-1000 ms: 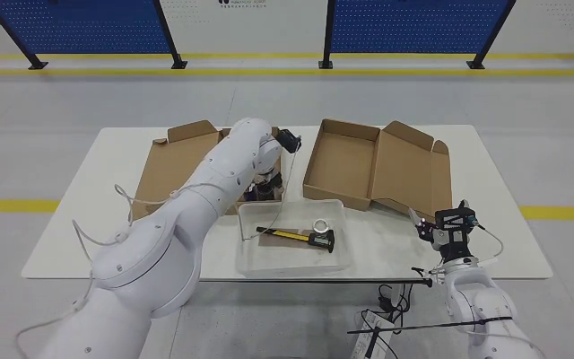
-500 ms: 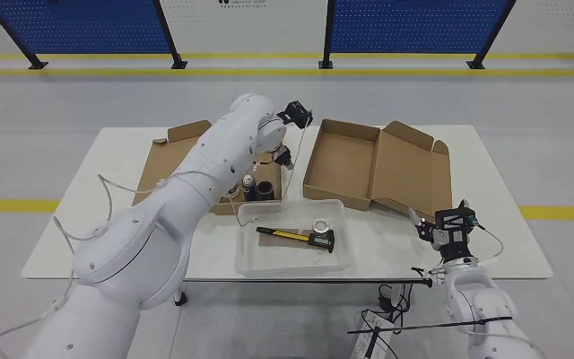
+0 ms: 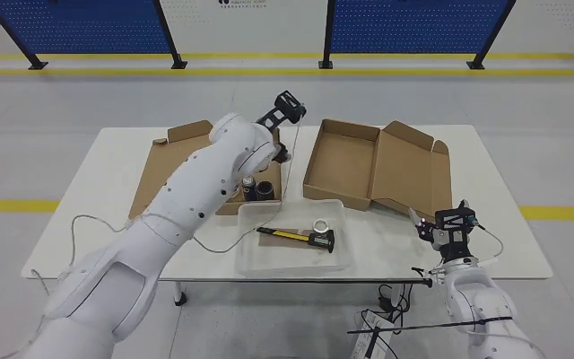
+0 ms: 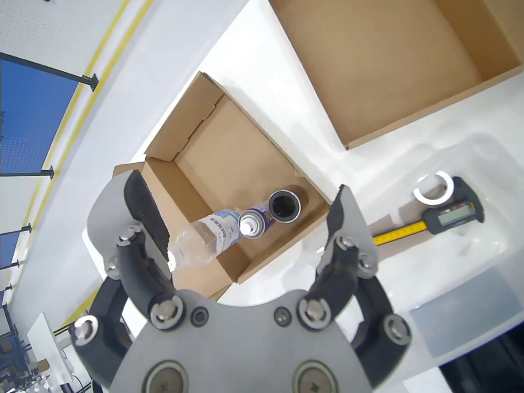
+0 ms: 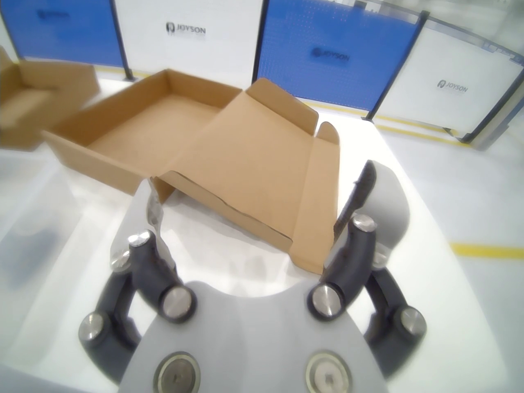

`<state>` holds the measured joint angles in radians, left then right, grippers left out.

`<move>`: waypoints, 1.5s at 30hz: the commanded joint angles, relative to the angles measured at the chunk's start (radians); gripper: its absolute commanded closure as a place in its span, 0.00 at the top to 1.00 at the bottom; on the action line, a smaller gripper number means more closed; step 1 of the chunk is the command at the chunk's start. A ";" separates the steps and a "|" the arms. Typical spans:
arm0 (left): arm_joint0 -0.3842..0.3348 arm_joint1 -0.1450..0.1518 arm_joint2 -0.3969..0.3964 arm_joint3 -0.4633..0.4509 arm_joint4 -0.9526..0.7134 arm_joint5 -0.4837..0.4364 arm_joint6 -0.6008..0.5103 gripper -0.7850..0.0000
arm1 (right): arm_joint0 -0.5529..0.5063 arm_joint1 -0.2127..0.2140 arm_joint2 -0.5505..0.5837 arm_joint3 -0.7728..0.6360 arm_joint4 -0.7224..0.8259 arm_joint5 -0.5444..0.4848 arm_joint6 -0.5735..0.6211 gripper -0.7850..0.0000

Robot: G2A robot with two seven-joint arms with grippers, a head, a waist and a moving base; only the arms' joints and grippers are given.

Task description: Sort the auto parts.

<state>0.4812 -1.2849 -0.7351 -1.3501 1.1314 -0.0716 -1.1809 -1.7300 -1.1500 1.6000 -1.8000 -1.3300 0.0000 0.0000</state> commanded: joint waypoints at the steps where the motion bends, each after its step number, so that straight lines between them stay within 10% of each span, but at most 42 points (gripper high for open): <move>1: 0.064 0.029 -0.070 -0.102 0.048 0.010 -0.037 1.00 | 0.000 0.000 0.000 0.000 0.000 0.000 0.000 1.00; 23: 0.487 0.122 -0.473 -0.592 0.330 0.208 -0.174 1.00 | 0.000 0.000 0.000 0.000 0.000 0.000 0.000 1.00; 45: 0.519 0.123 -0.523 -0.611 0.336 0.197 -0.179 1.00 | -0.002 -0.004 -0.019 -0.040 0.095 -0.098 0.018 1.00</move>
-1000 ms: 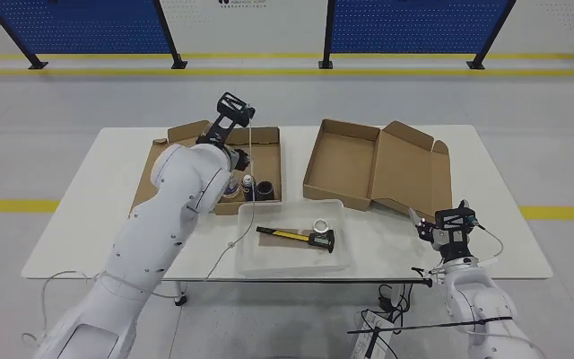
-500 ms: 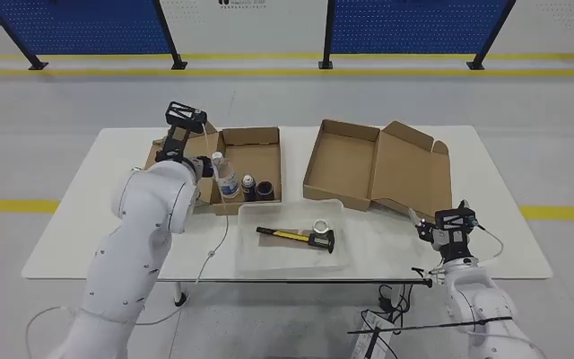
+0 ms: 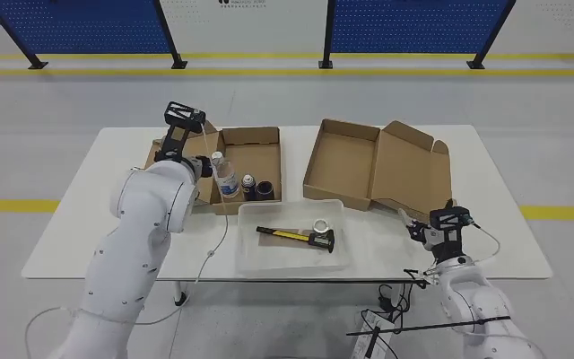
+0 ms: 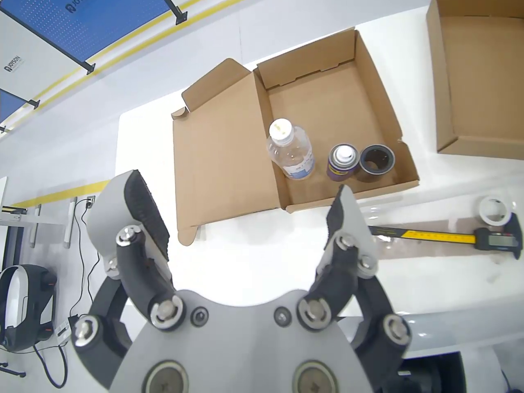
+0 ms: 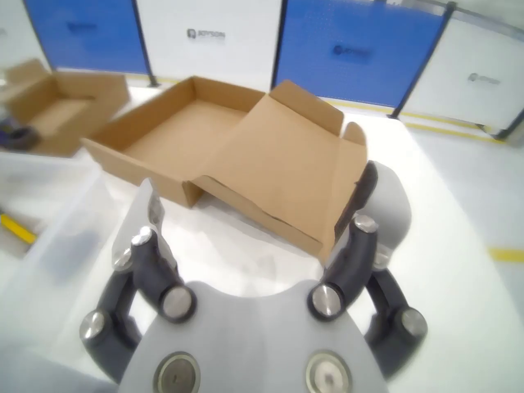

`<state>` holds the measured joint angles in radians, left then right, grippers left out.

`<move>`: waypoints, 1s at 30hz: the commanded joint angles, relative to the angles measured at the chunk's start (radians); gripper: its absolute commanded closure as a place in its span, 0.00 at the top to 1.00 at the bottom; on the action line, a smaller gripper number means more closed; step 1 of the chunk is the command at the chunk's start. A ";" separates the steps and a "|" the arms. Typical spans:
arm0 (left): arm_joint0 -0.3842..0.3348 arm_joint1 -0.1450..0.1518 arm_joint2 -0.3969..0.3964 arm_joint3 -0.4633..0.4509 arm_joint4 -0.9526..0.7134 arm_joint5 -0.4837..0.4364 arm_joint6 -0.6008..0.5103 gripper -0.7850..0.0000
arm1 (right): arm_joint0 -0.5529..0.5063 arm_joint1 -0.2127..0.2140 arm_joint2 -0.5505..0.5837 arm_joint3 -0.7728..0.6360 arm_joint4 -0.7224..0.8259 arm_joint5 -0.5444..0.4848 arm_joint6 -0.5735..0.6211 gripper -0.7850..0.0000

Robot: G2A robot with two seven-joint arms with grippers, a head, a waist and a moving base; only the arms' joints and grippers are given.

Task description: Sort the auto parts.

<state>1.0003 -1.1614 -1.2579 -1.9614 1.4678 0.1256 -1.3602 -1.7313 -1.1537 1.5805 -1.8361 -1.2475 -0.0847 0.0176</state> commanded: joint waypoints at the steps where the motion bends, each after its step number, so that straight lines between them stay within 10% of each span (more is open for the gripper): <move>1: 0.000 0.000 0.000 0.000 0.000 0.000 0.000 1.00 | -0.002 0.000 0.001 -0.012 0.030 -0.034 0.007 1.00; 14: 0.000 0.000 0.000 0.000 0.000 0.000 0.000 1.00 | -0.025 0.041 0.122 -0.134 0.398 -0.633 0.317 1.00; 30: 0.034 0.002 -0.040 -0.011 -0.069 -0.073 0.079 1.00 | -0.011 0.048 0.130 -0.165 0.490 -0.636 0.384 1.00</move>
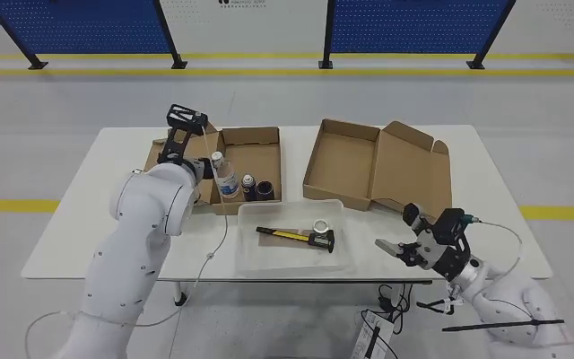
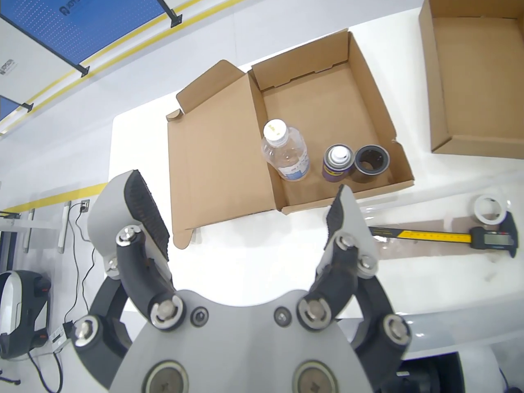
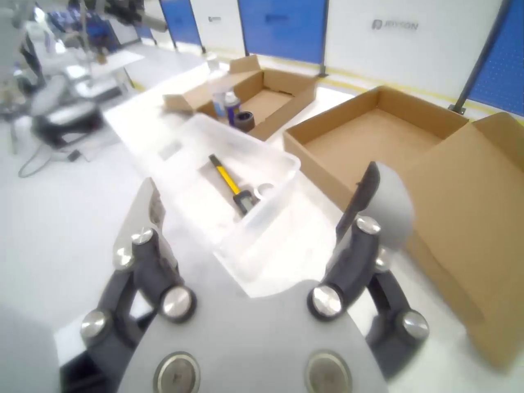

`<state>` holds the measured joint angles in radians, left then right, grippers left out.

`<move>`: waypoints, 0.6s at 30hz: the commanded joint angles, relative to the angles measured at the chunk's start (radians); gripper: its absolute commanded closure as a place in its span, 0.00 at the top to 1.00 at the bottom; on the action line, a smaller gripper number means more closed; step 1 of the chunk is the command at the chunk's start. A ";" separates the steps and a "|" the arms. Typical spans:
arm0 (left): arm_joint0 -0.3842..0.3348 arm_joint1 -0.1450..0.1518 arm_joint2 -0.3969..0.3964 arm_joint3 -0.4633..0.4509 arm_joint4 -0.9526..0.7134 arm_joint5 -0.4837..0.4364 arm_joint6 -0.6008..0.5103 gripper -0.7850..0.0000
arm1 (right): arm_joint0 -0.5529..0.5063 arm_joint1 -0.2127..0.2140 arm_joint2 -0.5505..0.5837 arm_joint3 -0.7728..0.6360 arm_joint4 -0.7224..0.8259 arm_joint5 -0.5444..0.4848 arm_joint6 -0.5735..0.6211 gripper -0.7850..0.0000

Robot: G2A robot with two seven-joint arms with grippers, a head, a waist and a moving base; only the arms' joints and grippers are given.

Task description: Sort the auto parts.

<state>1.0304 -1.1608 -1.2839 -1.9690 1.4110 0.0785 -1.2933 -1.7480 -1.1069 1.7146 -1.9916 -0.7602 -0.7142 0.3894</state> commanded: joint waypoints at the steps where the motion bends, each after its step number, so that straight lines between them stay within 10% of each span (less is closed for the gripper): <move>1: 0.009 0.003 -0.031 -0.007 -0.027 -0.043 0.023 1.00 | 0.017 0.004 -0.004 -0.021 -0.007 -0.017 0.031 1.00; 18: 0.086 0.028 -0.263 -0.038 -0.147 -0.172 0.061 1.00 | 0.298 0.024 -0.355 0.002 0.054 -0.006 0.510 1.00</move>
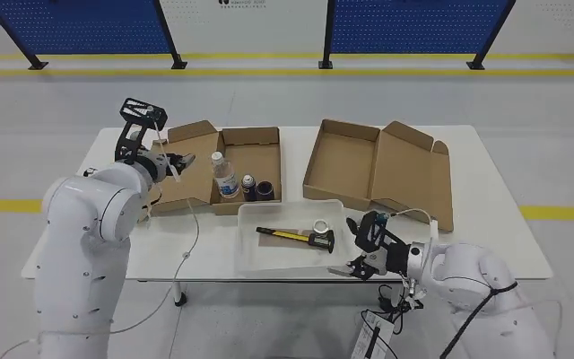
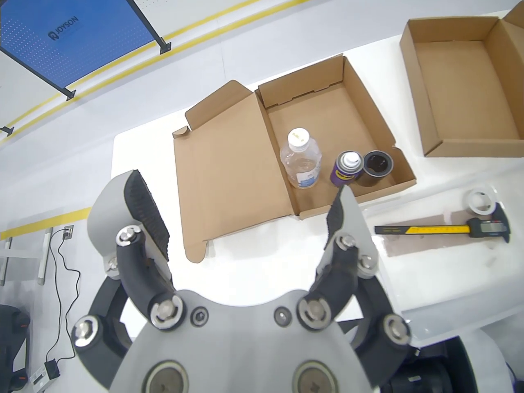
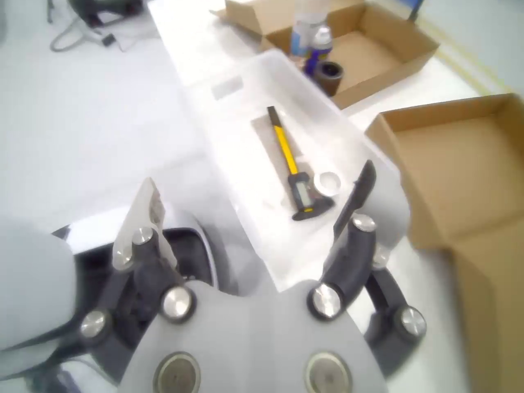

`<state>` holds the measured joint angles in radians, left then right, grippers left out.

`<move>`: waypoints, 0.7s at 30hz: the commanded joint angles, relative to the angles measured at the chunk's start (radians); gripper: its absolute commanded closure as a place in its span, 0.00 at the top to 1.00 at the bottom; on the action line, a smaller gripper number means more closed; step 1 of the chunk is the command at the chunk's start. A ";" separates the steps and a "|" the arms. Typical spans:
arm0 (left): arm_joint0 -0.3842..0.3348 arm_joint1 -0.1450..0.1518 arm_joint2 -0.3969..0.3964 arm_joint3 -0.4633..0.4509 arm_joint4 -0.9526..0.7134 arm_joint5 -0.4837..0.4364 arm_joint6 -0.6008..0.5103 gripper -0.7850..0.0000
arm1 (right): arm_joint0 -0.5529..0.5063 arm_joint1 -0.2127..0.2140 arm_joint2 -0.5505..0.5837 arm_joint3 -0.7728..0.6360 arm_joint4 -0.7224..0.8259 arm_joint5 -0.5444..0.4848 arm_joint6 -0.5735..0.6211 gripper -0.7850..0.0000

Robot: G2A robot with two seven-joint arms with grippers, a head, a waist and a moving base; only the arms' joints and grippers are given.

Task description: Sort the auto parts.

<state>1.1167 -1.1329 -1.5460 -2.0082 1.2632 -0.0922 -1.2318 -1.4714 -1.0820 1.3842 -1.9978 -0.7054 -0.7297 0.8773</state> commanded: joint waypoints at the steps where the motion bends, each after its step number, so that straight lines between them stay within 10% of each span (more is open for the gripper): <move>1: -0.001 0.000 -0.001 0.001 0.001 -0.001 -0.001 1.00 | 0.039 -0.002 -0.048 0.021 -0.002 0.023 0.035 1.00; 21: -0.001 0.000 -0.001 0.001 0.001 -0.001 -0.001 1.00 | 0.110 -0.005 -0.103 -0.009 -0.066 0.137 0.047 1.00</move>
<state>1.1160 -1.1326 -1.5467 -2.0071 1.2638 -0.0933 -1.2324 -1.3719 -1.0864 1.2849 -1.9948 -0.7644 -0.6149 0.9168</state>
